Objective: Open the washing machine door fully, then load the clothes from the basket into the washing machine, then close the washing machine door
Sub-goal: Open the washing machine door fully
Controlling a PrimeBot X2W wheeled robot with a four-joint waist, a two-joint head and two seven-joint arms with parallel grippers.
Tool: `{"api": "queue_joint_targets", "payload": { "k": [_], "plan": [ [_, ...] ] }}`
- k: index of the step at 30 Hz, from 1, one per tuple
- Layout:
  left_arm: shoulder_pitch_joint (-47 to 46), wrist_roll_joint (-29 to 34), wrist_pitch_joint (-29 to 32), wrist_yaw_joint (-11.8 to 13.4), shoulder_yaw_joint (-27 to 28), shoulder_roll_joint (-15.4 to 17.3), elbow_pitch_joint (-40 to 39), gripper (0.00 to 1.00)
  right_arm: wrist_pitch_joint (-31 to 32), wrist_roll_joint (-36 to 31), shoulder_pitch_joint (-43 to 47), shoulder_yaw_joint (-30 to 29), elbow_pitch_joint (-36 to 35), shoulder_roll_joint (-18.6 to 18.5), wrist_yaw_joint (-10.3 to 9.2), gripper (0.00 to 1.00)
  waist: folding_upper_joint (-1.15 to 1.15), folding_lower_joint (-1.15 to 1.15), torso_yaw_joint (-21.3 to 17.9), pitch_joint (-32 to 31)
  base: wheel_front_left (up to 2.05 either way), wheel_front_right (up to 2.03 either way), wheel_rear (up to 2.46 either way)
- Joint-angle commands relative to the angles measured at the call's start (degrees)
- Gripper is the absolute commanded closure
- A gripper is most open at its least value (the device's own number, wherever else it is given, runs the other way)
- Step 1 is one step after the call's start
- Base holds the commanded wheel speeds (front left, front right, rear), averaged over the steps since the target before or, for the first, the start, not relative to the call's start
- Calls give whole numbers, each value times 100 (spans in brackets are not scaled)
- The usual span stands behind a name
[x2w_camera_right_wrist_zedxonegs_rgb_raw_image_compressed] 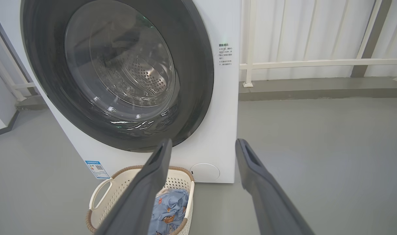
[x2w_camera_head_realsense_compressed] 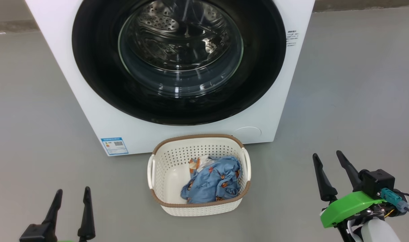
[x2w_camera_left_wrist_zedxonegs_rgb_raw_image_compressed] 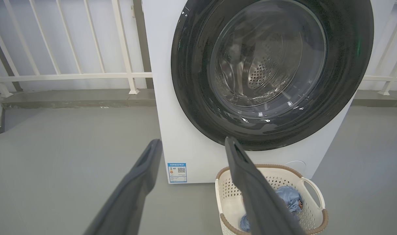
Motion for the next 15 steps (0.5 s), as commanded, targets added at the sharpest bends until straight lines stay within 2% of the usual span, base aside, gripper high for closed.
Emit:
{"api": "queue_joint_targets", "payload": {
  "k": [1, 15],
  "plan": [
    [-191, 9, -69, -27, 180, 78, -97, 0, -70, -41, -167, 76, -165, -44, -6, 0, 0, 0, 11, -3, 91, 91, -183],
    [-243, -104, -69, -44, 285, 72, -235, 0, -70, -49, -110, -35, -266, -31, -6, 0, 0, 0, 66, 21, 118, 118, -236]
  ]
}}
